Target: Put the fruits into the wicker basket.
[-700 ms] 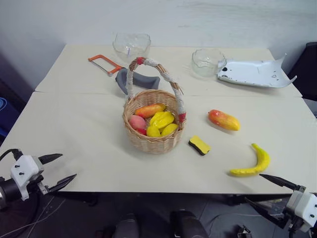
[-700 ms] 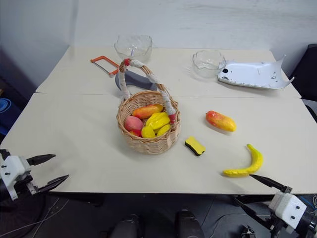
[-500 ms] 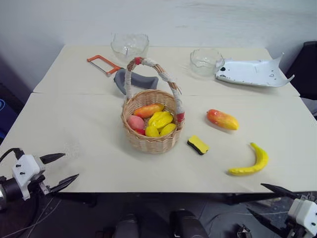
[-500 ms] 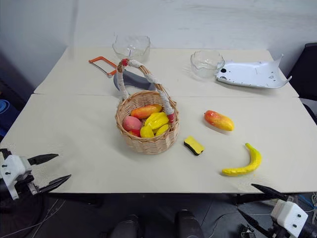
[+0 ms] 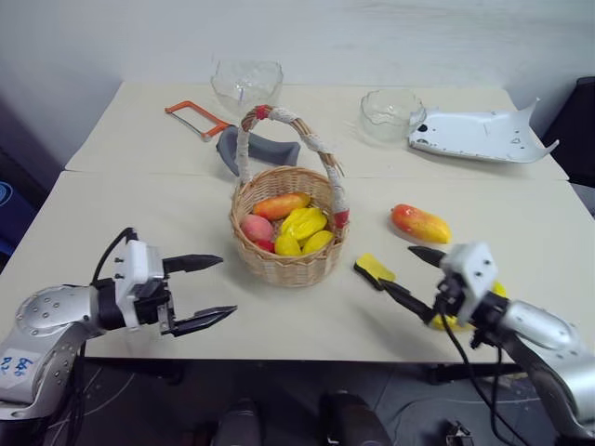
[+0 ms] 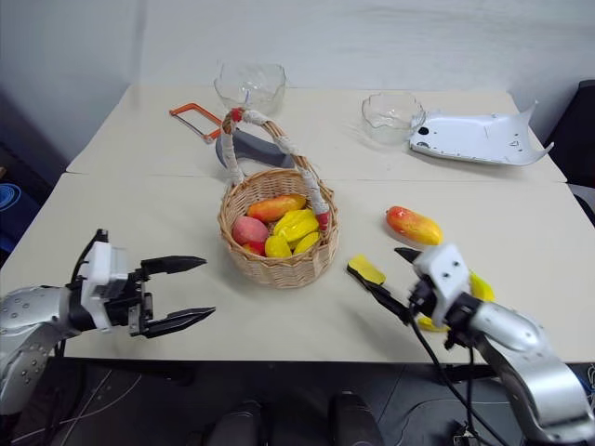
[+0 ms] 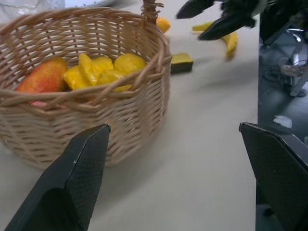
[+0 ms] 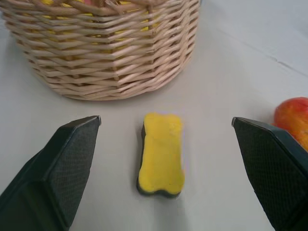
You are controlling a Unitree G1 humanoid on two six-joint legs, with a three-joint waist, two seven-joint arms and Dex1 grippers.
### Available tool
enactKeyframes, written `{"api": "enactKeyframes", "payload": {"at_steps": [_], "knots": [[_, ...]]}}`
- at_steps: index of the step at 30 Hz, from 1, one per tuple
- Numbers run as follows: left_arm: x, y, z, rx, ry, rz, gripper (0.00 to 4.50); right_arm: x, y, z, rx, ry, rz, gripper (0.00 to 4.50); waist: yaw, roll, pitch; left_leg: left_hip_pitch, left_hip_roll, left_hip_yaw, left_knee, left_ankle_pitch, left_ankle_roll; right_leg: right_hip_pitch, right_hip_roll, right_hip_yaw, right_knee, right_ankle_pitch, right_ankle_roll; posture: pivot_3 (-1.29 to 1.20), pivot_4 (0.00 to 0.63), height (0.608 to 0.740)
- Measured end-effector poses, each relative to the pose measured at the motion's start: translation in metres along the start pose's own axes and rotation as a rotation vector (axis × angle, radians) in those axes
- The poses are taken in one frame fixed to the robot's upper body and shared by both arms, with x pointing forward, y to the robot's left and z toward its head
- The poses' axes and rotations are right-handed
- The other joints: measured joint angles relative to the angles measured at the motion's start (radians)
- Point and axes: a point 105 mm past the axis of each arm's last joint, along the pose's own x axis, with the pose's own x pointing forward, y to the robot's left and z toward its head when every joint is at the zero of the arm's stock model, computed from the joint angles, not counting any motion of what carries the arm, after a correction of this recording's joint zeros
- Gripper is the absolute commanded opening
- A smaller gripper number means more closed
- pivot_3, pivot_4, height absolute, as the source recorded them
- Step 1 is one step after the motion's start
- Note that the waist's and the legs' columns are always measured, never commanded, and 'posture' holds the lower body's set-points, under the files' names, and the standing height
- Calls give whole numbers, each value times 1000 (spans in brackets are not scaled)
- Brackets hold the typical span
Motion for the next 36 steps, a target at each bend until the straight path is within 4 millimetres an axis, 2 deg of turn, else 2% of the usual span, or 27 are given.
{"api": "enactKeyframes", "payload": {"at_steps": [1,4,9,12,15,21,23,27,29,30,32,34,36], "knots": [[5,-1,2,-2,-16,-15,4500,12,-2,-3,12,26,-9,4486,0,0,0,-2,-1,1,1,0,0,-2,0,0,0,1,1,0,150,740],[9,-2,7,-26,-44,-12,4500,27,0,-11,66,73,-11,4486,-3,0,0,-2,0,1,1,0,1,-2,0,0,0,1,2,0,150,740],[11,-14,1,-99,-34,-20,4500,42,2,-28,116,161,-12,4486,-5,0,0,-2,0,4,2,-1,4,-2,0,1,-1,1,3,0,150,740],[15,-14,4,-107,-63,-7,4500,47,9,-33,116,201,56,4486,-2,0,0,0,-1,3,3,0,5,1,0,1,-2,1,3,0,150,740],[19,-17,10,-87,-76,-31,4500,48,11,-36,123,211,96,3912,-3,-2,-1,4,-2,3,4,1,5,6,0,1,-1,1,3,0,150,740],[24,-21,10,-90,-70,-78,4500,45,15,-37,106,173,128,1848,-2,-1,-1,3,-2,3,3,1,5,4,1,1,-1,1,3,0,150,740],[30,-20,14,-58,-83,-95,4500,42,19,-37,100,158,145,1366,-2,-2,-1,3,-2,3,3,1,5,4,1,1,-2,1,3,0,150,740],[40,-21,19,-37,-121,-139,4500,28,19,-38,118,123,148,1249,-1,-1,0,2,-2,4,4,1,5,4,0,1,-2,1,3,0,150,740],[41,-18,18,-59,-142,-135,4500,12,14,-29,139,71,134,1249,0,1,1,1,-2,4,4,1,5,3,0,1,-2,1,4,0,150,740],[41,-16,19,-79,-158,-135,4500,-3,9,-18,142,25,134,1249,2,1,1,1,-2,3,4,1,5,3,0,1,-2,1,4,0,150,740],[41,-10,22,-105,-185,-124,4500,-26,-10,10,148,-82,97,1249,1,1,1,1,-2,3,4,1,5,4,1,1,-2,2,5,0,150,740],[43,-8,28,-102,-207,-132,4500,-54,-39,36,139,-171,-4,1249,1,0,1,3,-3,3,4,1,6,6,2,2,-2,3,6,0,150,740],[44,-7,30,-90,-210,-145,4500,-82,-71,39,109,-137,-99,1249,1,0,1,3,-5,4,4,1,6,6,4,2,-4,3,6,0,150,740]]}}
